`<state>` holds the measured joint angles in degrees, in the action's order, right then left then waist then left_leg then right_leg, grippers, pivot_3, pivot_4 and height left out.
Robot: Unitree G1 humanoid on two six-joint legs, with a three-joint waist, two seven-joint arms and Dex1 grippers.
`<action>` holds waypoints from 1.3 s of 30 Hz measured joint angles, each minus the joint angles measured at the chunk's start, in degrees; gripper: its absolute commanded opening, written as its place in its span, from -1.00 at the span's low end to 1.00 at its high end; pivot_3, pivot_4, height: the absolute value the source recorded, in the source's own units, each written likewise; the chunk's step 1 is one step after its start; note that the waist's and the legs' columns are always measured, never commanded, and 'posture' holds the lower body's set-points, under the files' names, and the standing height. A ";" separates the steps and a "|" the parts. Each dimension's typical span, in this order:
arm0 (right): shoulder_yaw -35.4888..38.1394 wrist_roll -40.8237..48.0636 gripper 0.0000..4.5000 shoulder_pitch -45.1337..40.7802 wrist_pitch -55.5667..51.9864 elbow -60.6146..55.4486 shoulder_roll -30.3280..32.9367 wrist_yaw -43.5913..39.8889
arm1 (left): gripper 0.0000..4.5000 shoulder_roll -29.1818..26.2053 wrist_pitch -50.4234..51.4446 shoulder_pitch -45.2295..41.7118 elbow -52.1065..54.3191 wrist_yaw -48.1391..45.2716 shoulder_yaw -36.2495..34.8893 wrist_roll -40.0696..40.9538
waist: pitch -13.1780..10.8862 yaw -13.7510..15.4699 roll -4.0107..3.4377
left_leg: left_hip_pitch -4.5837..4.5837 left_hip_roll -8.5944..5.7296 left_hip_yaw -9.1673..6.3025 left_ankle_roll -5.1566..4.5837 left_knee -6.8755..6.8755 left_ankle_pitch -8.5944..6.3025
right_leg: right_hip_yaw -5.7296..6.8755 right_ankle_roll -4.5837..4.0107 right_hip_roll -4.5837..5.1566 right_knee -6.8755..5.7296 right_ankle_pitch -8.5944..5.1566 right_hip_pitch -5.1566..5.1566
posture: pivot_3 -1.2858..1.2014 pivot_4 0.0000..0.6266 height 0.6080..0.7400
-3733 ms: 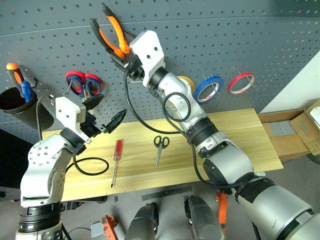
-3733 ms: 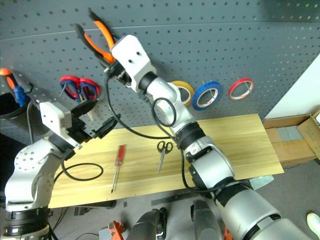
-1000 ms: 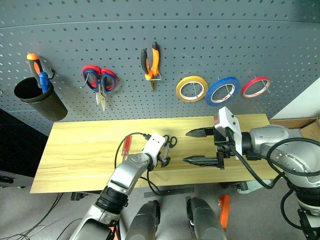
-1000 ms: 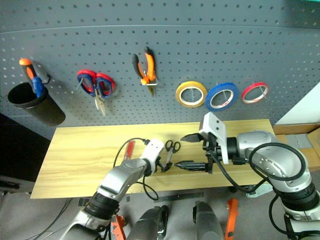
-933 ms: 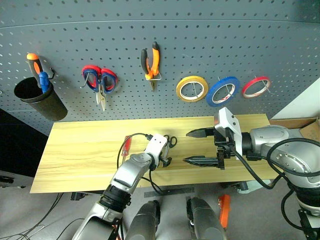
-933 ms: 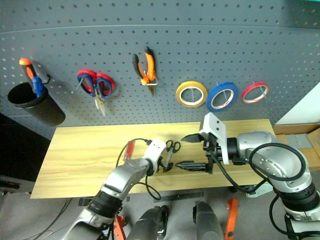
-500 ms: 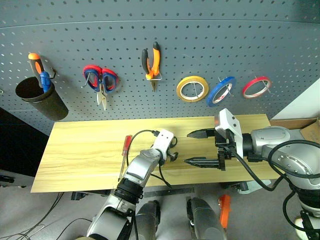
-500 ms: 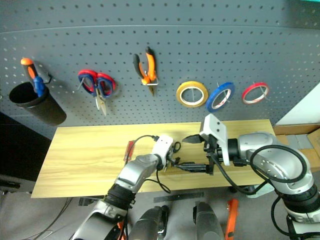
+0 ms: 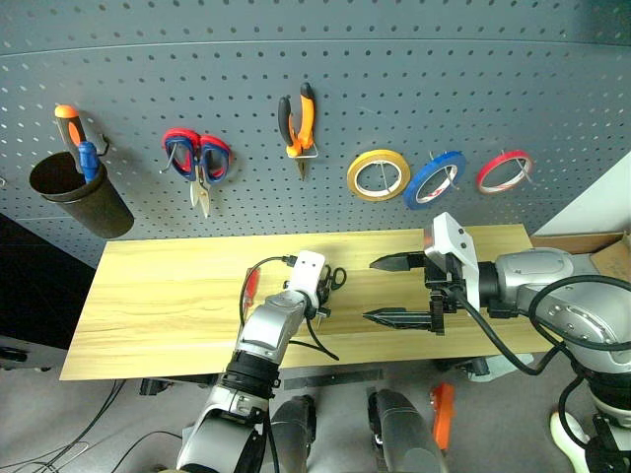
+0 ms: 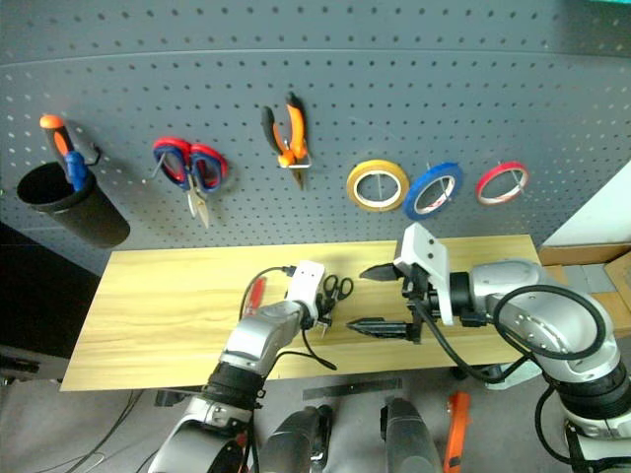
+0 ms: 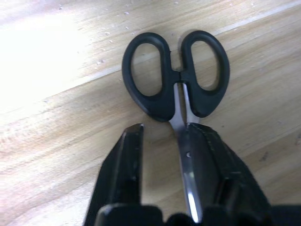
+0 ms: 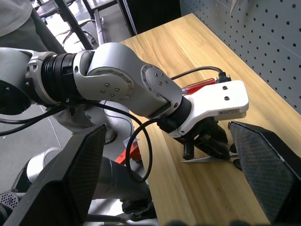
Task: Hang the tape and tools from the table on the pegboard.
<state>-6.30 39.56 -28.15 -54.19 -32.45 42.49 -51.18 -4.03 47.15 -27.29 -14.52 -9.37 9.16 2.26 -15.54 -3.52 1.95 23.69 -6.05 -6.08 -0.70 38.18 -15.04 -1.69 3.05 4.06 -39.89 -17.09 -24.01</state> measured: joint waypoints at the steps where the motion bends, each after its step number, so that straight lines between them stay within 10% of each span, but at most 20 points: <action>1: 0.00 0.00 1.00 -0.03 0.00 0.00 0.00 0.00 | -0.31 -0.21 -0.35 0.04 -0.08 -0.28 0.20 -0.06 | 0.00 0.00 0.00 | 0.00 0.00 0.00 0.00 0.00 0.00 | 0.00 0.00 0.00 0.00 0.00 0.00 | -0.10 -0.08 1.00; 22: 0.08 0.00 1.00 -1.54 0.00 0.01 0.00 0.36 | -0.31 -6.25 -7.94 2.29 2.86 -3.85 -4.30 0.27 | -0.04 -0.27 0.06 | 0.11 0.00 -0.02 0.00 -0.02 0.00 | 0.03 0.01 0.01 0.08 0.01 -0.09 | -0.11 -0.08 1.00; 28: 0.57 0.07 1.00 -1.95 -0.01 0.01 0.00 0.51 | -1.00 -9.90 -8.25 4.98 10.87 -7.77 -6.66 2.69 | -0.04 -0.52 0.06 | 0.11 0.01 -0.04 0.00 -0.07 0.00 | 0.04 0.00 0.01 0.16 0.01 -0.08 | -0.11 -0.08 1.00; 39: 0.65 0.59 1.00 -2.73 0.08 0.13 0.00 0.42 | -0.83 -11.32 -4.56 8.44 16.73 -8.32 -9.22 4.36 | -0.04 -0.77 0.07 | 0.19 -0.01 -0.23 0.00 -0.06 0.00 | 0.32 0.00 0.07 0.31 0.01 -0.03 | -0.09 -0.09 1.00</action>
<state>-5.65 40.16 -30.88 -54.10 -32.32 42.49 -50.76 -15.35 42.59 -18.85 2.21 -17.69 -0.05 6.62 -15.59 -4.29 2.02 23.88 -6.06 -6.32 -0.70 38.11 -15.04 -1.37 3.05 4.14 -39.58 -17.08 -24.04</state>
